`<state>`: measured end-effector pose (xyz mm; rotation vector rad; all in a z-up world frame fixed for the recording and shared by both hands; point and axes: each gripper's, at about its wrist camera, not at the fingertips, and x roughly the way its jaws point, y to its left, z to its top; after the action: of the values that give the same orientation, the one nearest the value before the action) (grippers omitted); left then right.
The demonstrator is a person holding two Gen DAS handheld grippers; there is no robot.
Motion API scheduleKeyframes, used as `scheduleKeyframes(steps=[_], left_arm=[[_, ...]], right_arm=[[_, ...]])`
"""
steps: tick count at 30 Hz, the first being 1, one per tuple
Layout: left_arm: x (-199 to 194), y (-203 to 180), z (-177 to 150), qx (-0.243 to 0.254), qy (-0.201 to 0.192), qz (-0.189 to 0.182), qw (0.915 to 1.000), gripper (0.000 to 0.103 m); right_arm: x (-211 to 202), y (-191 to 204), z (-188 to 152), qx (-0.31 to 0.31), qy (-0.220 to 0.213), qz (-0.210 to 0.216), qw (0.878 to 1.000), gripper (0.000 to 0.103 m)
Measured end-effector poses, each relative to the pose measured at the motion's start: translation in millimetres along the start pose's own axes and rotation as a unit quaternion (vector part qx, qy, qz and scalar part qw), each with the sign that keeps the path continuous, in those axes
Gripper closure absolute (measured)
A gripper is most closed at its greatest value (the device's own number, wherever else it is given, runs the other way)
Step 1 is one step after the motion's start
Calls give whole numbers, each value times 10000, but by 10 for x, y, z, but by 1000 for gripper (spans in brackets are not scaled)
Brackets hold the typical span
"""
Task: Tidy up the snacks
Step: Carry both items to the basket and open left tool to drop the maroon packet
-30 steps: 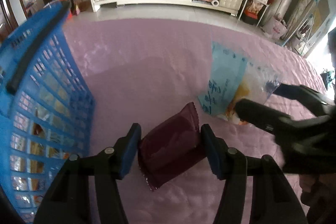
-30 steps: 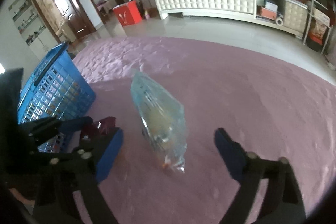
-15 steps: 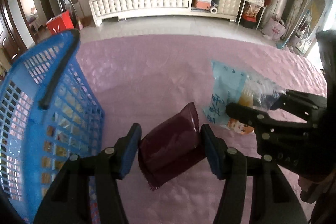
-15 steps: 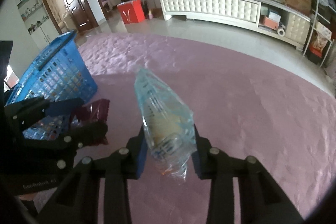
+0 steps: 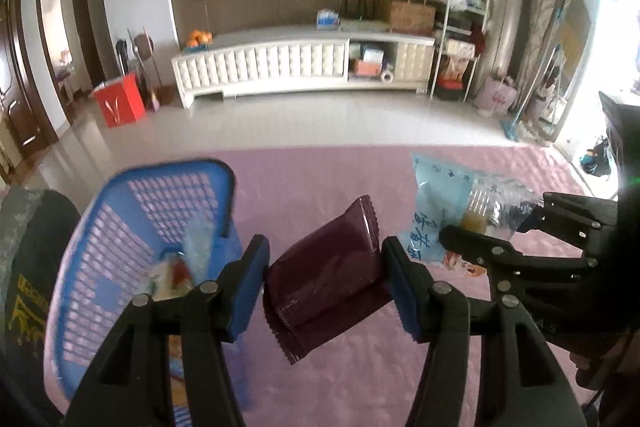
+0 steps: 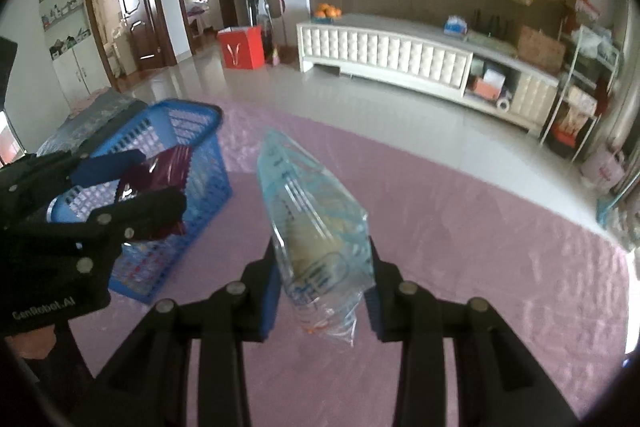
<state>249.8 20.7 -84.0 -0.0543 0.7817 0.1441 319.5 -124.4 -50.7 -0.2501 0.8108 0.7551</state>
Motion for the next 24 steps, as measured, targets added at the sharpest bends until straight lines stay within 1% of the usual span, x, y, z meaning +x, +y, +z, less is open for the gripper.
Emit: scheduleKeyframes(steps=[4, 7, 11, 16, 19, 22, 24], left_arm=[[-393, 125, 29, 28, -241, 9, 9997, 47], [-660, 227, 8, 104, -389, 15, 9992, 47], [-953, 427, -24, 174, -557, 51, 9983, 47], [-1186, 798, -51, 114, -666, 137, 9976, 47], [-1290, 1037, -62, 56, -722, 261, 9970, 47], [-1364, 1218, -82, 20, -731, 315, 9968, 47], [-1373, 1344, -84, 17, -707, 354, 9969, 47]], right_arm=[[-348, 253, 106, -44, -191, -87, 9998, 62], [-533, 435, 159, -113, -328, -132, 9993, 62], [-691, 759, 289, -180, -499, -36, 9986, 62], [-696, 1131, 382, -373, -563, 25, 9977, 62], [-653, 1278, 431, -328, -596, 98, 9976, 62], [-558, 1391, 504, -251, -657, 21, 9975, 62], [-478, 1466, 553, -195, -605, 150, 9979, 62]])
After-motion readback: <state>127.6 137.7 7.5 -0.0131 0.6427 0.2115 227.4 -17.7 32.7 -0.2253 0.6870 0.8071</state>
